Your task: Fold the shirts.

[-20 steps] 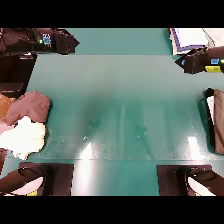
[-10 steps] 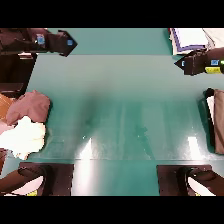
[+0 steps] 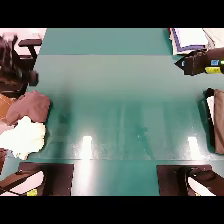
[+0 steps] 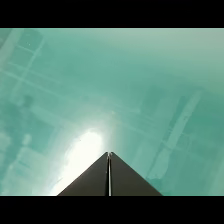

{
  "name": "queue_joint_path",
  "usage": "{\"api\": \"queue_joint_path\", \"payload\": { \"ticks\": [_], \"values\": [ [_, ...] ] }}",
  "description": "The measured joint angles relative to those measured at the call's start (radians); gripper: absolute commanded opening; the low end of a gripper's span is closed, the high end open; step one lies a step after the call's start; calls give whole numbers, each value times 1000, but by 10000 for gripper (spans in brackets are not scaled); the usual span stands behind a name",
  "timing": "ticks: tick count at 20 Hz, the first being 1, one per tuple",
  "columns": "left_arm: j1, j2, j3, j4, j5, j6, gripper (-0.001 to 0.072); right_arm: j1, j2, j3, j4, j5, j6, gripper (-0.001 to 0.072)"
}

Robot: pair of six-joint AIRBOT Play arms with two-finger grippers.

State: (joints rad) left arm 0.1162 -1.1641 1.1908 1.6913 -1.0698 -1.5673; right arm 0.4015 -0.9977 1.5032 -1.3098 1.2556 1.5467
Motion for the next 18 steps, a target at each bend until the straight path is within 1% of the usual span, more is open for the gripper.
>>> {"api": "queue_joint_path", "payload": {
  "ticks": [2,6,7,8,9,10,11,14,16,18],
  "values": [
    [63,-23,-92,10,59,-11,605,0,0,0,0,-2,0,20],
    [137,-82,-169,20,130,-25,602,0,0,0,0,-5,0,20],
    [145,-88,-176,19,138,-27,544,0,0,0,0,-11,0,20],
    [151,-91,-179,16,142,-29,229,0,0,0,0,-15,0,20],
    [156,-89,-177,13,141,-30,30,0,0,0,0,-23,0,20],
    [158,-83,-170,10,138,-30,37,0,0,0,0,-32,0,20],
    [161,-71,-159,10,132,-30,25,0,0,0,0,-39,0,20],
    [164,-5,-84,0,116,-31,27,0,5,0,0,-66,0,20],
    [164,68,2,-29,99,-31,26,0,19,1,0,-106,0,20],
    [144,155,113,-84,82,-11,25,-2,43,1,0,-169,0,19]
  ]
}}
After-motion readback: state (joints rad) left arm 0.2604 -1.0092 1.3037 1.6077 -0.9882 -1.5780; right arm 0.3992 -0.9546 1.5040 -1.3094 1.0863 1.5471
